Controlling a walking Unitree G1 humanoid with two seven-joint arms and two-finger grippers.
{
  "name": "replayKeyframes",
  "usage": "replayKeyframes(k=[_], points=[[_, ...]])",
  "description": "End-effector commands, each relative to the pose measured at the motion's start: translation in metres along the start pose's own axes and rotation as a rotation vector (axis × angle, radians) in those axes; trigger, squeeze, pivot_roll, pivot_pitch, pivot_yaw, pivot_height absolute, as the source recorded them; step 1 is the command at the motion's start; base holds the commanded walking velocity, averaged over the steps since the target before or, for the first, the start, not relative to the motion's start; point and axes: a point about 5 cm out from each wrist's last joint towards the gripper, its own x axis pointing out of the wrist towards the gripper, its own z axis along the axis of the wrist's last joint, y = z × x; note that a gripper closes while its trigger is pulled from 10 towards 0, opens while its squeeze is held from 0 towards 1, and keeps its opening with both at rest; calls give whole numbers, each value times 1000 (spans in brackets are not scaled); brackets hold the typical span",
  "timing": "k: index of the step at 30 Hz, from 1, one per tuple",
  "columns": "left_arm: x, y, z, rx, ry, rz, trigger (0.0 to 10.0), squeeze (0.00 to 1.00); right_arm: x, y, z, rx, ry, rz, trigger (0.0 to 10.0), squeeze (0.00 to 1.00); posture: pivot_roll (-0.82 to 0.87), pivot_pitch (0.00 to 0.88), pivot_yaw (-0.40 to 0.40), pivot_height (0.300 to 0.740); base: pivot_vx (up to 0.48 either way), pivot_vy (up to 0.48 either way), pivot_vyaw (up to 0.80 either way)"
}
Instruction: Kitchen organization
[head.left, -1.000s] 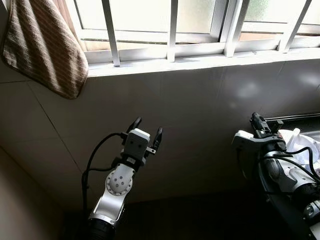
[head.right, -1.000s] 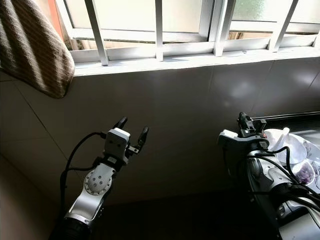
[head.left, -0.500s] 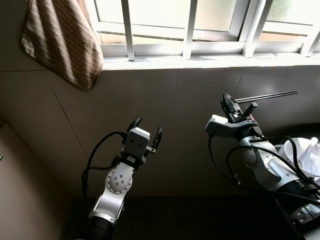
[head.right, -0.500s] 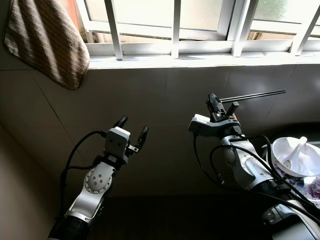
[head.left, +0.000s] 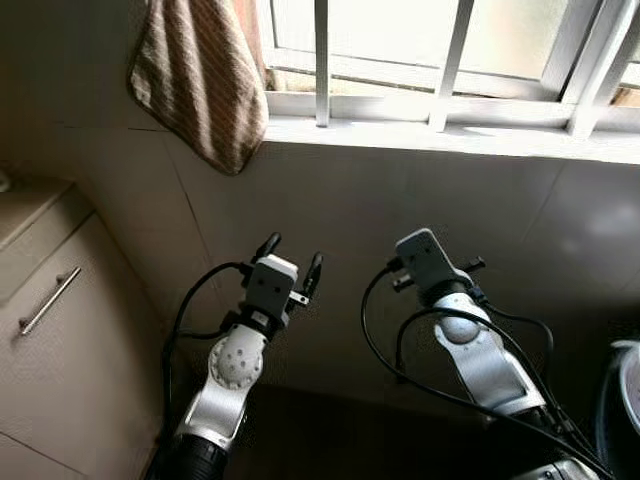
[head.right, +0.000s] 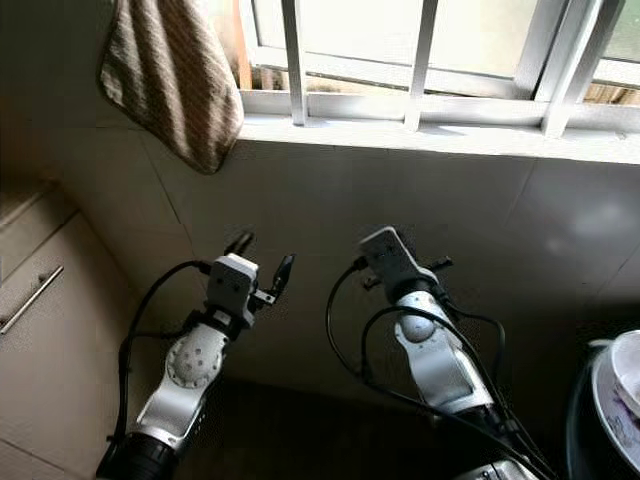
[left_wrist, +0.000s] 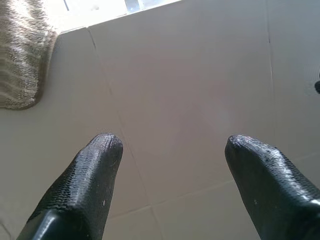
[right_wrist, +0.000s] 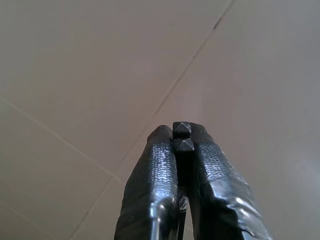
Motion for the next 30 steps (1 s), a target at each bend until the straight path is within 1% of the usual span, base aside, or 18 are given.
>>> replayKeyframes(k=[1,2,3,4,5,7,9,10,11,12,15,17,20,22,28,30], points=[[-2,5,-4,17,18,3,10000,0,0,5,8,60,-10,41,0,0,6,0,14,740,0,0,800],[-2,5,-4,17,19,2,10000,0,0,8,7,109,3,59,0,0,7,0,12,740,0,0,800],[-2,5,-4,16,20,2,10000,0,-2,12,6,199,29,87,0,0,7,0,12,740,0,0,800],[-2,5,-4,17,21,1,10000,0,-4,17,7,254,20,111,0,0,12,0,11,740,0,0,800],[-2,5,-4,17,21,1,10000,0,-4,17,7,254,20,111,0,0,12,0,11,740,0,0,800],[-3,5,-5,16,23,1,10000,0,-7,22,9,293,-1,130,0,0,16,0,12,740,0,0,800],[-4,6,-5,15,23,1,10000,0,-8,22,9,296,-8,134,0,0,16,0,12,740,0,0,800],[-4,6,-5,9,26,3,10000,0,-10,25,10,324,-14,155,0,0,16,0,12,740,0,0,800],[-4,6,-5,9,26,3,10000,0,-10,25,10,324,-14,155,0,0,16,0,12,740,0,0,800],[-4,7,-5,3,27,9,10000,0,-12,28,10,350,-31,184,0,0,18,0,13,740,0,0,800],[-4,9,-4,6,23,13,10000,0,-16,31,10,388,-55,221,0,0,19,0,14,740,0,0,800],[-3,10,-3,9,19,14,10000,0,-19,35,6,404,-60,246,0,0,22,0,14,740,0,358,800],[-3,11,-2,11,16,18,10000,0,-21,36,1,407,-56,252,0,0,25,0,15,740,0,461,800],[-3,13,-1,22,8,24,10000,0,-22,35,-2,405,-61,249,0,0,27,0,17,740,0,461,800],[-6,18,0,32,8,34,10000,0,-20,25,-5,414,-101,191,0,0,31,0,22,740,0,436,800],[-7,19,0,33,8,34,10000,0,-20,25,-5,413,-103,191,0,0,33,0,23,740,0,330,800]])
